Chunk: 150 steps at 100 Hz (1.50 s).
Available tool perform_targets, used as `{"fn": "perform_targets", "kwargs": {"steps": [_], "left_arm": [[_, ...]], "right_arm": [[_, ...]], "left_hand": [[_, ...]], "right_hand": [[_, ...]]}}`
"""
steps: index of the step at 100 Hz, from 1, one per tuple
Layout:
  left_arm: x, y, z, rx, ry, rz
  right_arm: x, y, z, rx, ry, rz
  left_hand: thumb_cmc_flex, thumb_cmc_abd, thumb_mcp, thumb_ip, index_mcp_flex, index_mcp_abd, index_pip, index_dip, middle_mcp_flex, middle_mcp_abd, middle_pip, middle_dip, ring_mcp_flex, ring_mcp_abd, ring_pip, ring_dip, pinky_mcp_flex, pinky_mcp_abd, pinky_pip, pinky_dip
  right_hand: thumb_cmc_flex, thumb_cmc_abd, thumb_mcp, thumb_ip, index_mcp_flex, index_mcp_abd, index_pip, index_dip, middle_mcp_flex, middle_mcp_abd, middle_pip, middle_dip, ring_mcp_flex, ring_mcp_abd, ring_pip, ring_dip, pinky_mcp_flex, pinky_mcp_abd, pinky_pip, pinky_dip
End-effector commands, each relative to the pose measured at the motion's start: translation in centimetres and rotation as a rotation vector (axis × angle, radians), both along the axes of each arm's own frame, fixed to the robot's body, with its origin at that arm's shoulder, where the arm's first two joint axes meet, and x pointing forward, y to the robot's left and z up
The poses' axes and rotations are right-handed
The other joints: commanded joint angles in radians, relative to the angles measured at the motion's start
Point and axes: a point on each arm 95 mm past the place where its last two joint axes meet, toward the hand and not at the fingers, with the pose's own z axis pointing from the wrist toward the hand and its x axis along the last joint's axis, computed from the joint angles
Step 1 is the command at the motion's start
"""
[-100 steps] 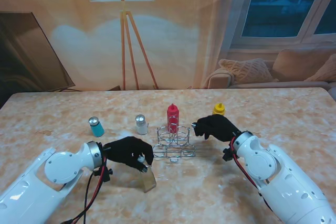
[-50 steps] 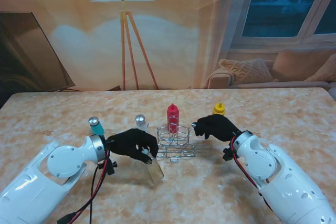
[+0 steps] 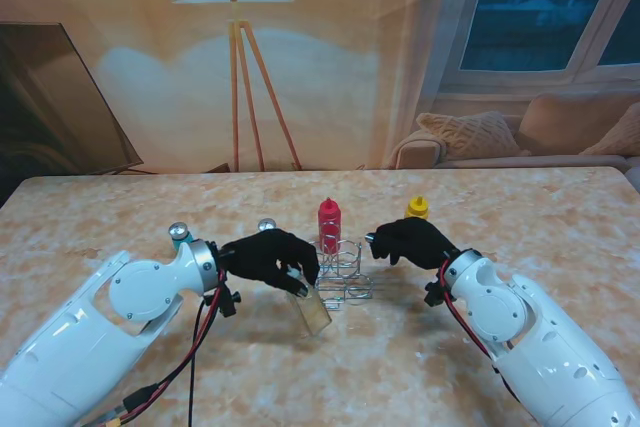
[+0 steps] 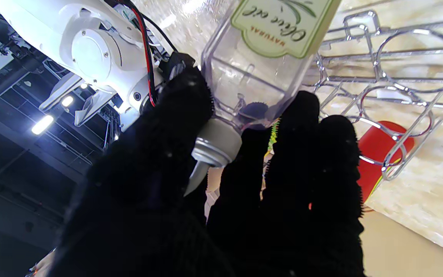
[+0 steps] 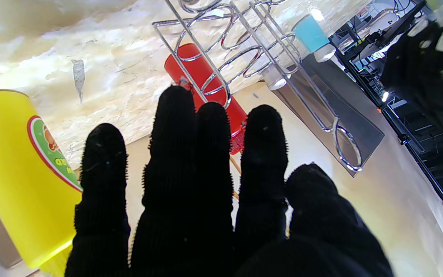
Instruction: Place the seasoning bottles into the rack
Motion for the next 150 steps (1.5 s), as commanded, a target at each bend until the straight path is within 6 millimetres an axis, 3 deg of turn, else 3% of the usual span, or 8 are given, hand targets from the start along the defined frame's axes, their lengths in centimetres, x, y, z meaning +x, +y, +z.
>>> {"fn": "perform_targets", "kwargs": {"steps": [1,50,150], "left_arm": [[0.3,-0.6,0.3,0.000,-0.016,0.002],[1.2,-2.9,0.2,0.046,-0.105,0.105],[-0.4,-6.3,-0.4,0.131,-0.187,0.409]], "right_arm": [[-0.3,0.3,-0.4,-0.003,0.017,0.010],[-0.3,0.2,-0.4,-0.003,0.017,0.002],[-0.3,0.1,-0.3,-0.007,0.016,-0.004]], "left_hand": [[0.153,0.073,0.168,0.063,0.007,-0.037,0.021,-0.007,0.085,-0.114,0.110,0.047,0.055,-0.118,0.032,0.032,0.004,-0.054,-0.009,0.012],[0.141,0.058,0.170,0.058,0.006,-0.010,0.001,-0.046,0.089,-0.085,0.108,0.031,0.075,-0.107,0.070,0.037,0.027,-0.037,0.048,0.038],[0.139,0.023,0.215,0.055,0.019,0.049,0.004,-0.077,0.078,-0.028,0.142,0.031,0.090,-0.090,0.171,0.062,0.027,-0.014,0.130,0.067]], "right_hand": [[-0.002,-0.007,-0.005,-0.012,-0.009,-0.026,0.004,-0.010,-0.007,-0.016,-0.002,0.020,-0.002,-0.014,-0.005,0.030,-0.006,0.006,0.002,0.019],[-0.003,-0.007,-0.004,-0.013,-0.008,-0.022,0.003,-0.011,-0.005,-0.013,-0.002,0.020,-0.002,-0.013,-0.005,0.029,-0.003,0.006,0.002,0.019],[-0.003,-0.007,-0.004,-0.012,-0.007,-0.025,0.003,-0.008,-0.005,-0.017,-0.001,0.020,-0.002,-0.014,-0.004,0.030,-0.007,0.007,0.003,0.019]]}}
